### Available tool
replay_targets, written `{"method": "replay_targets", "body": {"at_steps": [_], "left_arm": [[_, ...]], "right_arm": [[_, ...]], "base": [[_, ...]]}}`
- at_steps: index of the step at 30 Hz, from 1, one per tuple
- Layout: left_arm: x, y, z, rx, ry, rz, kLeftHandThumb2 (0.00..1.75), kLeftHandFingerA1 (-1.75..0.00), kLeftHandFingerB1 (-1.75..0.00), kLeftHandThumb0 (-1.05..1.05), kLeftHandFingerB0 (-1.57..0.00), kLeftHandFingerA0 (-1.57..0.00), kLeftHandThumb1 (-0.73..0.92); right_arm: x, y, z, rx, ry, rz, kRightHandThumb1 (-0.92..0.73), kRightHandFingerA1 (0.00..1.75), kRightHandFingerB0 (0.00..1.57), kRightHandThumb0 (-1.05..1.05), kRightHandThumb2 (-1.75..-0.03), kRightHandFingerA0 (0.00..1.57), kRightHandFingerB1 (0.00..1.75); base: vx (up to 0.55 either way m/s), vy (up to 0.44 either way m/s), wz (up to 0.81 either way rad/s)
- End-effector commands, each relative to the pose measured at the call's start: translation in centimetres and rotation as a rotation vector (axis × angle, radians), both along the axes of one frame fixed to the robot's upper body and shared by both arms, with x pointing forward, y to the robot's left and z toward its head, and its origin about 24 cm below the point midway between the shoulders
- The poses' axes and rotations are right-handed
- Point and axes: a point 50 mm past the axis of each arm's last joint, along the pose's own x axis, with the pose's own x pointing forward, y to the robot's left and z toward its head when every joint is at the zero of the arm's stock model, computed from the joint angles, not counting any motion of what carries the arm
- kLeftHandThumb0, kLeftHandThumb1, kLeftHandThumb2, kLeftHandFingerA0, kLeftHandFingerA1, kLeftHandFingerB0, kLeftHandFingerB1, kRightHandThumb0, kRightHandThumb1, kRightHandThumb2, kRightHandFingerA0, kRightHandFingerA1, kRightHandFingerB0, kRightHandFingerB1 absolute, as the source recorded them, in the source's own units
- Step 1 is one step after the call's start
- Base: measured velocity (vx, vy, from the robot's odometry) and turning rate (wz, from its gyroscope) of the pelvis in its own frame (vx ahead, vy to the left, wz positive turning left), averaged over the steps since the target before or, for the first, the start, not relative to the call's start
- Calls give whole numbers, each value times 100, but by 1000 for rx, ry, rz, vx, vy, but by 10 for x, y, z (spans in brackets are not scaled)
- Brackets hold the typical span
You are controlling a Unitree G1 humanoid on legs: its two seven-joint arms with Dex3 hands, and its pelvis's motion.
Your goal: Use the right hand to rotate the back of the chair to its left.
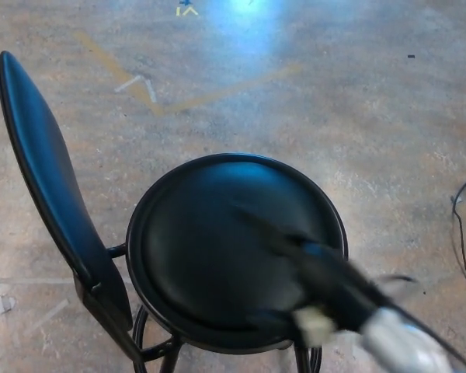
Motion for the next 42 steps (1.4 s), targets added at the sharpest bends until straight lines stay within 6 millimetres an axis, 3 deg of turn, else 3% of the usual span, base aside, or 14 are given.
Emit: {"method": "replay_targets", "body": {"at_steps": [1, 6, 7, 8, 9, 10, 13, 15, 17, 23, 33, 42], "left_arm": [[-11, -3, -4, -15, 21, 14, 64, -51, -45, -47, -51, -59, 82], [-11, -5, -4, -15, 26, 8, 64, -54, -47, -47, -53, -62, 81], [-11, -5, -5, -17, 23, 11, 64, -53, -46, -47, -54, -64, 81], [-12, -5, -5, -18, 21, 10, 64, -53, -46, -47, -54, -64, 81], [-12, -6, -5, -14, 28, -2, 64, -53, -46, -48, -55, -64, 81], [-12, -7, -5, -13, 32, -11, 64, -53, -46, -48, -55, -64, 82], [-13, -7, -6, -11, 36, -26, 64, -52, -46, -48, -54, -63, 82], [-14, -7, -6, -5, 49, -36, 64, -52, -46, -47, -56, -65, 82], [-14, -7, -6, -11, 39, -24, 64, -53, -46, -45, -54, -64, 80], [-15, -7, -6, 4, 52, -39, 64, -52, -47, -48, -55, -63, 82], [-19, -7, -7, 12, 64, -63, 65, -54, -47, -50, -53, -63, 84], [-19, -9, -7, 3, 57, -50, 65, -52, -46, -50, -56, -65, 82]], "right_arm": [[-39, -93, -16, 56, -67, -375, -72, 8, 0, -89, -103, 0, 4], [-55, -129, -46, 85, 2, -574, -72, 16, 0, -78, -103, 0, 12], [-60, -136, -56, 64, 28, -630, -69, 14, 0, -76, -91, 0, 10], [-62, -140, -63, 48, 50, -666, -69, 14, 0, -76, -91, 0, 10], [-65, -143, -71, 30, 81, -701, -87, 16, 0, -73, -66, 0, 13], [-68, -145, -76, 25, 101, -719, -72, 19, 0, -74, -103, 0, 17], [-73, -151, -96, 9, 189, -785, -72, 21, 0, -71, -105, 0, 20], [-77, -153, -110, 10, 279, -824, -78, 14, 0, -78, -107, 0, 14], [-80, -153, -121, -4, 338, -848, -77, 21, 0, -73, -108, 0, 19], [-98, -148, -156, 10, 646, -948, -88, 16, 0, -80, -117, 0, 13], [-130, -141, -179, 92, 896, -1021, -89, 15, 0, -81, -117, 0, 12], [-120, -144, -175, 129, 867, -1031, -86, 16, 0, -83, -116, 0, 13]], "base": [[0, 0, 0], [0, 0, 0], [0, 0, 0], [0, 0, 0], [0, 0, 0], [0, 0, 0], [0, 0, 0], [0, 0, 0], [0, 0, 0], [0, 0, 0], [0, 0, 0], [0, 0, 0]]}}
